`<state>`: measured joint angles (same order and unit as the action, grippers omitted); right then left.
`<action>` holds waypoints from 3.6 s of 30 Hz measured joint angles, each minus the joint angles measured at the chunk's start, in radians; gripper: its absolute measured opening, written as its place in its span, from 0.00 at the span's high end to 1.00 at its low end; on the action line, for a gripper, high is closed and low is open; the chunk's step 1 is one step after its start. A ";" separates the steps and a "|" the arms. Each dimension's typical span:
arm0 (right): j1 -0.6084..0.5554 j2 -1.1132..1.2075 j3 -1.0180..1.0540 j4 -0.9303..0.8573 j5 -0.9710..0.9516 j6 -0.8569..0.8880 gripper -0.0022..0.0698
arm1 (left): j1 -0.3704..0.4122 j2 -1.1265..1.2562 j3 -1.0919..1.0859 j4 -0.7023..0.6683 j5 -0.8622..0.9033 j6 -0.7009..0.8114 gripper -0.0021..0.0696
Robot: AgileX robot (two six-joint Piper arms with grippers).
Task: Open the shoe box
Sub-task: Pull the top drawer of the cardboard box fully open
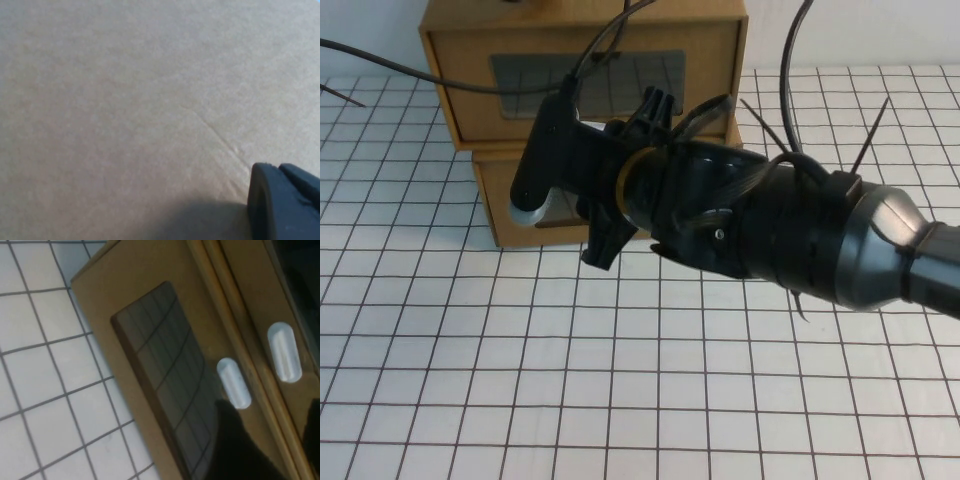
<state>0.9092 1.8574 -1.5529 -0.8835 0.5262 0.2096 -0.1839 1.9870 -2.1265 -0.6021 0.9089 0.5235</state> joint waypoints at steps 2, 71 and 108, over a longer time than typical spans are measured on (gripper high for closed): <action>-0.014 0.022 0.000 -0.043 -0.041 0.003 0.58 | 0.000 0.000 0.000 0.000 0.000 0.000 0.97; -0.040 0.164 -0.049 -0.527 -0.044 0.118 0.96 | 0.000 0.000 -0.010 -0.005 0.082 -0.010 0.97; 0.327 -0.263 0.480 -0.402 0.173 0.573 0.73 | 0.000 -0.068 -0.004 0.023 0.156 -0.047 0.97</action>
<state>1.2359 1.5947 -1.0733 -1.2856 0.6990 0.7830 -0.1839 1.9193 -2.1310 -0.5790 1.0646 0.4770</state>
